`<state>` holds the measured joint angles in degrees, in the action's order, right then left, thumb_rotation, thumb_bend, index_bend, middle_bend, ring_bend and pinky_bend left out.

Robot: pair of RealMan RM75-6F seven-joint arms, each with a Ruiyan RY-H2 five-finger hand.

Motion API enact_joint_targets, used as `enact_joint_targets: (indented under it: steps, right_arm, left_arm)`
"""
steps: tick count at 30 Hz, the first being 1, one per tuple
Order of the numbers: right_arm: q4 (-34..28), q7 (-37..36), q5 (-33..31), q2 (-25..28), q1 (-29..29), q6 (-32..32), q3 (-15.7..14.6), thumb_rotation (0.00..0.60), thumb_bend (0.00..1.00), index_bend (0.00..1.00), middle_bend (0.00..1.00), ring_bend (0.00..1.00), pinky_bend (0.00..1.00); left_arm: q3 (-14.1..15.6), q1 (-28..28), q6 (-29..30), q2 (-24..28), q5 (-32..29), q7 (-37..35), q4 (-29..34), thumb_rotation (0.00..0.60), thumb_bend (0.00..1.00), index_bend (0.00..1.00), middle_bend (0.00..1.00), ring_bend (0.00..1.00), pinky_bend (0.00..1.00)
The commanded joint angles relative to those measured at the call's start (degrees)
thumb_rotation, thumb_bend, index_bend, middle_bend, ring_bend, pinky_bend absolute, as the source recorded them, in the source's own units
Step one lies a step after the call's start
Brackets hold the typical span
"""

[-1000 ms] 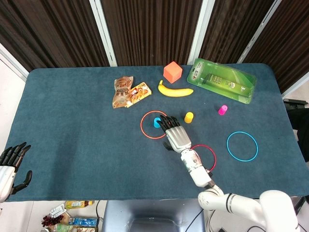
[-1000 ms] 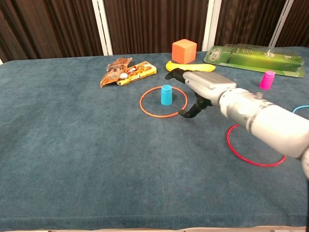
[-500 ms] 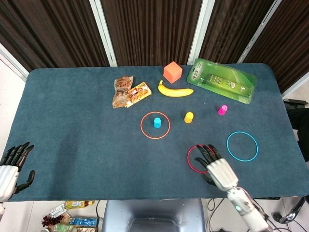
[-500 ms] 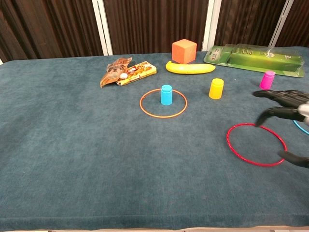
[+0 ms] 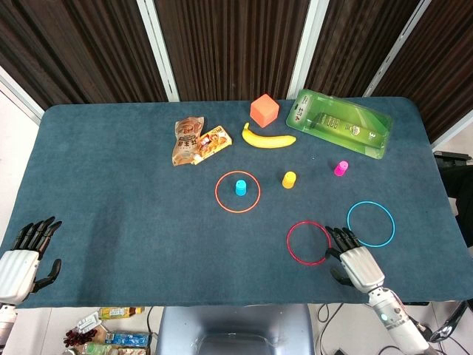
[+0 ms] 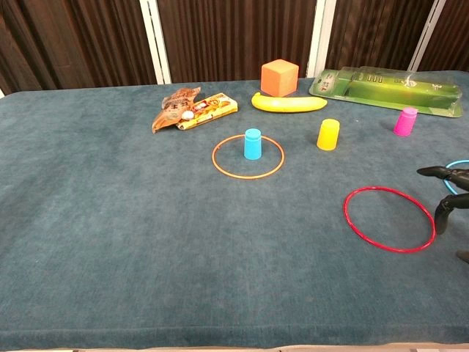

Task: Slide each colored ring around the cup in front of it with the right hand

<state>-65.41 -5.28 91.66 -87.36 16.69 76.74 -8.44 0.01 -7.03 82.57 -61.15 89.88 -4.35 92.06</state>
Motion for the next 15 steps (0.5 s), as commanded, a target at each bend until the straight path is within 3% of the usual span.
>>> enact_joint_targets:
  steps: [1, 15]
  right_arm:
    - [1.1, -0.5, -0.1, -1.1, 0.3, -0.9, 0.8, 0.600, 0.42, 0.58, 0.07, 0.00, 0.00]
    - [1.9, -0.8, 0.4, -2.5, 0.9, -3.6, 2.1, 0.600, 0.43, 0.62, 0.07, 0.00, 0.00]
  left_arm:
    - [0.0, 0.0, 0.1, 0.0, -0.1, 0.0, 0.0, 0.600, 0.49, 0.00, 0.00, 0.00, 0.03]
    - [0.1, 0.1, 0.5, 0.0, 0.1, -0.1, 0.0, 0.600, 0.49, 0.00, 0.00, 0.00, 0.03]
